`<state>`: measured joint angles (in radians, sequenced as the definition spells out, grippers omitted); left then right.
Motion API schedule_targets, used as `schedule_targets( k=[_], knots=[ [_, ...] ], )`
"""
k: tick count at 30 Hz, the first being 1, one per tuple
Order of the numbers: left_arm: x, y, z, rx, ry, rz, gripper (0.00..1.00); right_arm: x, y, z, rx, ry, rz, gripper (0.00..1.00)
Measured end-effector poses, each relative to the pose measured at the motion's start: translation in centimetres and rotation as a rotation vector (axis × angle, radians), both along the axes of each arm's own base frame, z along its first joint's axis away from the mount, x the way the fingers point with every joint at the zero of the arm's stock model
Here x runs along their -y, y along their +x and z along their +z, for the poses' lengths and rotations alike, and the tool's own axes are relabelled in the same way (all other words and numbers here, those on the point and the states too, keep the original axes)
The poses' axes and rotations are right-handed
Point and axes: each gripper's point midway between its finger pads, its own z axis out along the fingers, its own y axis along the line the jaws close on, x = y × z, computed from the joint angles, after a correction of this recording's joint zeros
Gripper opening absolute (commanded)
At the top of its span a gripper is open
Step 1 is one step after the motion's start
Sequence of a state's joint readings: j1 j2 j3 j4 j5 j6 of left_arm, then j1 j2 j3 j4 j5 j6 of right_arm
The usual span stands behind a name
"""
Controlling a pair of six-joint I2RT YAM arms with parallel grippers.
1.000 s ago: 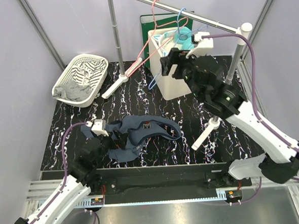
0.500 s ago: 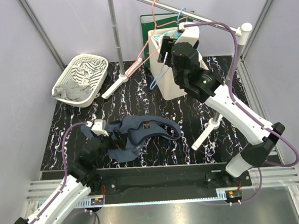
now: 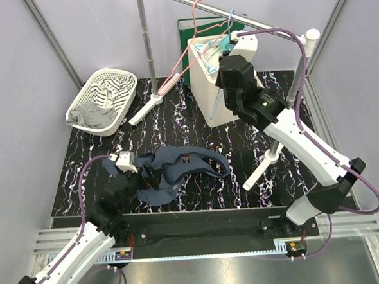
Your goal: Place the tank top on the hanger
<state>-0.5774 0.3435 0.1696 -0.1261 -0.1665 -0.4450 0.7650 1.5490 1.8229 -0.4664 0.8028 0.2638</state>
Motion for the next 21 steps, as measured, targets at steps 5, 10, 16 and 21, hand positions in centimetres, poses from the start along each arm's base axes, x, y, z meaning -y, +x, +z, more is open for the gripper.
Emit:
schedule_targets(
  k=[5, 10, 16, 21],
  knots=[
    [0.0, 0.0, 0.0, 0.000, 0.000, 0.000, 0.99, 1.1, -1.2, 1.3, 0.014, 0.018, 0.001, 0.06],
    [0.0, 0.0, 0.0, -0.001, 0.001, 0.000, 0.99, 1.8, -2.1, 2.6, 0.034, 0.034, 0.012, 0.00],
    [0.0, 0.0, -0.2, -0.008, 0.005, 0.000, 0.99, 1.8, -2.4, 3.6, 0.049, 0.027, 0.032, 0.00],
    [0.0, 0.0, -0.3, -0.010, 0.006, 0.000, 0.99, 2.1, -2.6, 4.8, 0.069, 0.019, 0.038, 0.00]
  ],
)
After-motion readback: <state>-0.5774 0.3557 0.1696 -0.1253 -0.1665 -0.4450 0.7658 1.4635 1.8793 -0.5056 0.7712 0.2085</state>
